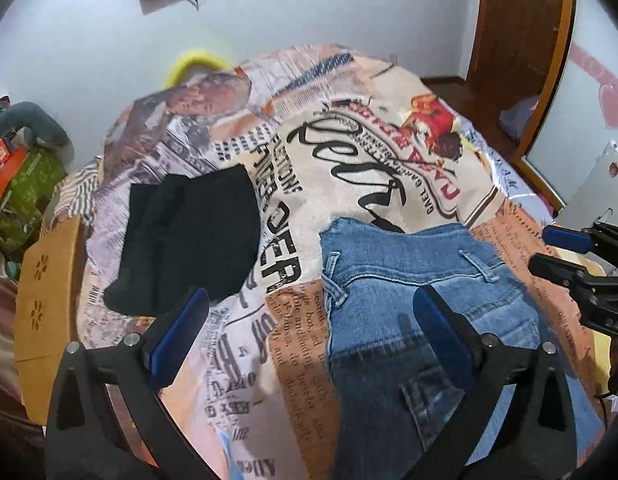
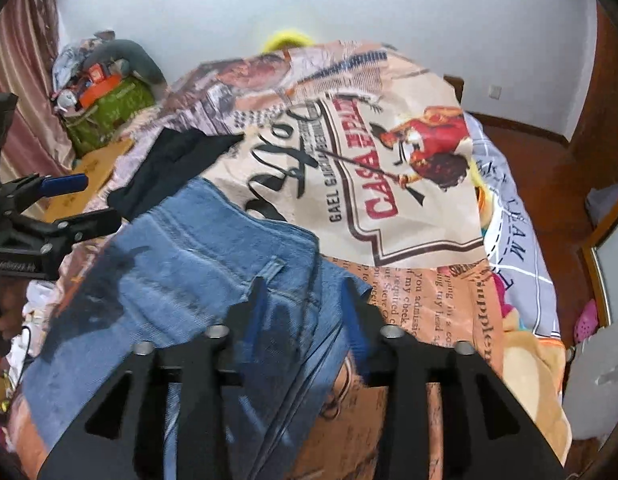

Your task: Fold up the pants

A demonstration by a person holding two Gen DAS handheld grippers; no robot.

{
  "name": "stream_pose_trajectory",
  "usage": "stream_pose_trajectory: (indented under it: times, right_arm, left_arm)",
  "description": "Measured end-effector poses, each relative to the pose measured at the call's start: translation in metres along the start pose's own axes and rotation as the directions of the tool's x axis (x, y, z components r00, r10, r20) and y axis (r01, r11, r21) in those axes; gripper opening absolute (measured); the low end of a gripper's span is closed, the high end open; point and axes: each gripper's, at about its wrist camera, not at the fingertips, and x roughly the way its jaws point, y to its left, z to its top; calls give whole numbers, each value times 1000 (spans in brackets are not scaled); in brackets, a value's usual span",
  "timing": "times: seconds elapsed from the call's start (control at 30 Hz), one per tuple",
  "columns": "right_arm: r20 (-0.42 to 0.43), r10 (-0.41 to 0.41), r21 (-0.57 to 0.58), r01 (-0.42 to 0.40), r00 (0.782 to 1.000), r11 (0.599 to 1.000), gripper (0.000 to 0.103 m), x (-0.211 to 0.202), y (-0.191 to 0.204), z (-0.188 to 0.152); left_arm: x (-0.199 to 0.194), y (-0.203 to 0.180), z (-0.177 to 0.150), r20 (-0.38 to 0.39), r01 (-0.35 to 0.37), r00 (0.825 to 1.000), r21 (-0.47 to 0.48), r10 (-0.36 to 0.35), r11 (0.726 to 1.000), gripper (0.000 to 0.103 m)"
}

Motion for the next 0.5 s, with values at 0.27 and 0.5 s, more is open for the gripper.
stream_pose_trajectory:
  times: [0.27, 0.5]
  right_arm:
    - [19, 54, 30, -55, 998, 998, 71, -27, 9, -28]
    - [-83, 127, 176, -110, 988, 978, 72, -2, -3, -60]
  left_arm:
    - [-12, -2, -32, -60, 63, 996, 24, -62, 998, 103]
    - [17, -7, -56, -188, 175, 966, -30, -178, 984, 103]
